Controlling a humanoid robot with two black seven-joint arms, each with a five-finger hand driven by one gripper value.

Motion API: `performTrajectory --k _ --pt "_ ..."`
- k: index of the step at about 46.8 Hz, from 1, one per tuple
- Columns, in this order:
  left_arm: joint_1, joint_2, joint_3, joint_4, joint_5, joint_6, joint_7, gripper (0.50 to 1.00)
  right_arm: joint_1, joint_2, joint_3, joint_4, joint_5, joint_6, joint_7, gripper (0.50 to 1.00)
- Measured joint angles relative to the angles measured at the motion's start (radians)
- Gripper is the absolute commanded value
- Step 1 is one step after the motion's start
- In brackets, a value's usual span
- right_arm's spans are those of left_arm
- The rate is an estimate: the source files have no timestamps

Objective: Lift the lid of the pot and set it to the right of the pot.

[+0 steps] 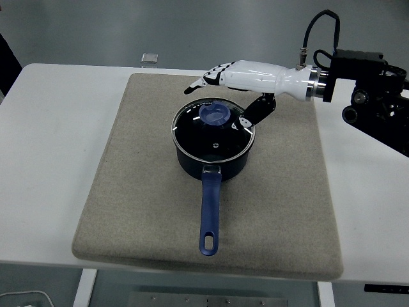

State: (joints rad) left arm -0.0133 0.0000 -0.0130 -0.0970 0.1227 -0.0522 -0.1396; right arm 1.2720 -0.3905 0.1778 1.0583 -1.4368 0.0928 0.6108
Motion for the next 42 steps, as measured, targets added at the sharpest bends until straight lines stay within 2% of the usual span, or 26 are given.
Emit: performTrajectory --k 11,34,42 --pt "0.0 0.0 0.0 -0.001 0.0 0.0 0.0 1.0 -0.023 0.017 -0.002 -0.013 -0.058 -0.026 0.0 0.903" --pt "0.0 0.0 0.001 0.0 0.001 0.0 0.0 1.0 -0.012 0.015 -0.012 -0.03 -0.16 -0.064 0.0 0.903" --pt "0.0 0.0 0.0 0.0 0.0 0.0 0.0 1.0 -0.006 0.013 -0.041 -0.032 -0.19 -0.107 0.0 0.903"
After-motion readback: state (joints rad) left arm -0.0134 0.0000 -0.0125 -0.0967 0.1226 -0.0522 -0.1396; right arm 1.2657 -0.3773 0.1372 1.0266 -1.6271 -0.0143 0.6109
